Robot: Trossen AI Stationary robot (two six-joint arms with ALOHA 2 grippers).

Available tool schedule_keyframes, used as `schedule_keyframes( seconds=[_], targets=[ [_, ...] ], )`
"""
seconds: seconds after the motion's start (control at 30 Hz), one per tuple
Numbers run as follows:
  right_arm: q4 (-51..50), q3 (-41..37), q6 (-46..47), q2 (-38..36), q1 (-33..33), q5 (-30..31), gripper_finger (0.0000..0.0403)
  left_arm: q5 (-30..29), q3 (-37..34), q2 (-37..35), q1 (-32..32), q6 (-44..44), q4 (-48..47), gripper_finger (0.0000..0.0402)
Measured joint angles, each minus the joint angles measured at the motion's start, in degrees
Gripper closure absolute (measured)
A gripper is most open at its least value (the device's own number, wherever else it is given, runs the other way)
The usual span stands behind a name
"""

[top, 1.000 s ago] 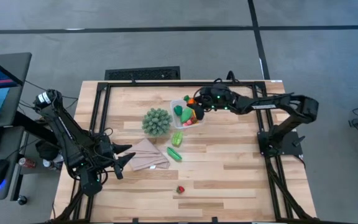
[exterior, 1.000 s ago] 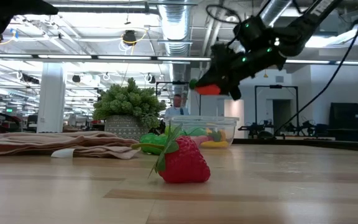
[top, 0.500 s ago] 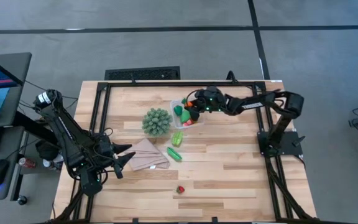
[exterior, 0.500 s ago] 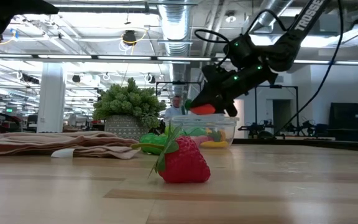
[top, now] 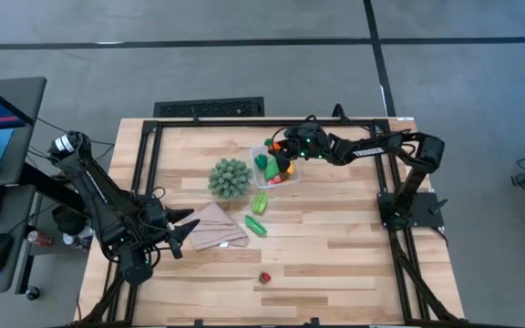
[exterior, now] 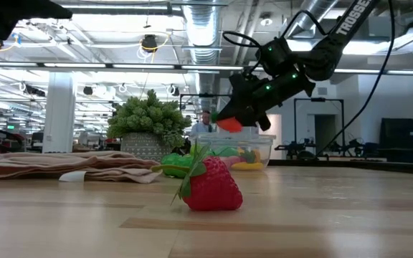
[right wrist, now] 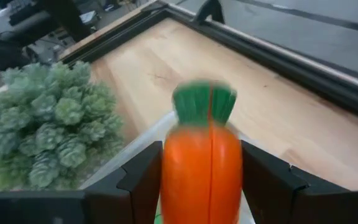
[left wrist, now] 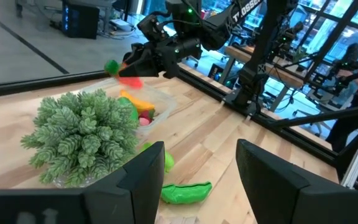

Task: Pick and placing Produce into tupperware
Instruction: Put the carrot into the transparent bin, then put the green beans into the transparent bin

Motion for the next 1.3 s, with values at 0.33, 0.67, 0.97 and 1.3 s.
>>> schedule_keyframes(
  seconds=[0.33, 0.67, 0.97, 1.3],
  targets=[
    [-0.13, 0.0, -0.04, -0.04, 0.01, 1.41, 0.0166, 0.09, 0.0, 0.0, 0.38, -0.1, -1.7, 0.0212],
    [-0.12, -0.04, 0.38, -4.96, 0.05, -4.11, 0.0158, 4.35, 0.0, 0.0, 0.36, 2.28, -1.68, 0.0212],
    [-2.47, -0.04, 4.24, -13.73, 3.27, -10.25, 0.0158, 6.37, 0.0, -0.02, 0.51, 0.8, 3.0, 0.0212],
    [-9.71, -0.04, 5.38, -23.58, 9.73, -13.83, 0.0159, 13.78, 0.0, -0.02, 1.25, 12.41, 7.19, 0.0212]
  ],
)
